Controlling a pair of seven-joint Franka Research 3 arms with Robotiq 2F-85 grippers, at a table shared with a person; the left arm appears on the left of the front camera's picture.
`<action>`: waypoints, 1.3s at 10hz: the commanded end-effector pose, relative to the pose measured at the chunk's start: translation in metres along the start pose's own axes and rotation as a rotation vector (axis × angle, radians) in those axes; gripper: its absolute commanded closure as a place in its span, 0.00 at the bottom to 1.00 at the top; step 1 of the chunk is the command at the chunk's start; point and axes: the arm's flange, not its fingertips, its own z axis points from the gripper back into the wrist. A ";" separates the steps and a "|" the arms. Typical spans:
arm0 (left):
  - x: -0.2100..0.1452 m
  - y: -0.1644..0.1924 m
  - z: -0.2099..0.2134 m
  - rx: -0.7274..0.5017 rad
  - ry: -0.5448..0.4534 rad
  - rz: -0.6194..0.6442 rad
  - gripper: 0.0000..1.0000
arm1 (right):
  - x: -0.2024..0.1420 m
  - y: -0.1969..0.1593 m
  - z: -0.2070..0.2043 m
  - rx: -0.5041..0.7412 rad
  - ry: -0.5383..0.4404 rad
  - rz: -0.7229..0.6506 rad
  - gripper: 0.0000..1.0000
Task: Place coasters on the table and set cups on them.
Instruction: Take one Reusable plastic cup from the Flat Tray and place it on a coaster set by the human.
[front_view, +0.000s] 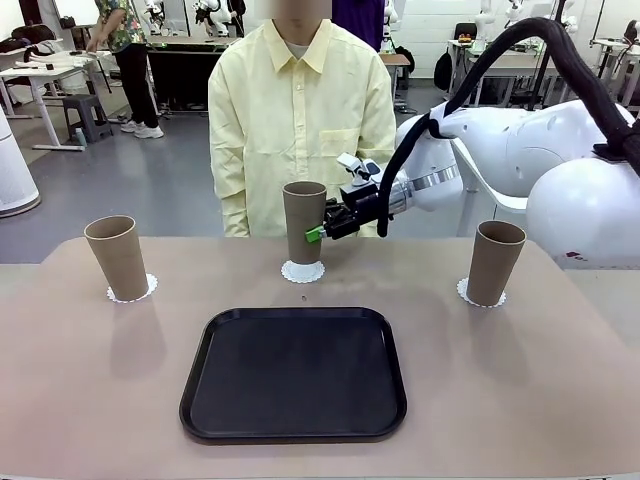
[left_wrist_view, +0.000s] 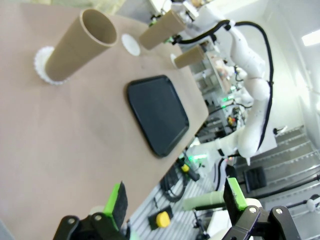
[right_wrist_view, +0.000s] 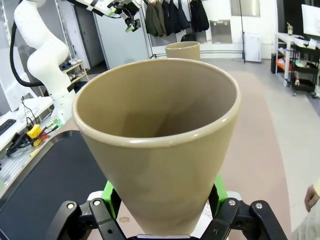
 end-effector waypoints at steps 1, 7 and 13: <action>0.000 -0.002 0.001 -0.009 -0.006 -0.005 0.00 | -0.001 -0.012 -0.002 0.009 0.030 -0.035 0.17; 0.000 -0.002 0.001 -0.009 -0.006 -0.005 0.00 | -0.017 -0.020 -0.011 -0.028 0.059 0.007 0.17; 0.000 -0.002 0.001 -0.009 -0.006 -0.005 0.00 | -0.022 -0.022 -0.014 -0.020 0.054 0.024 0.17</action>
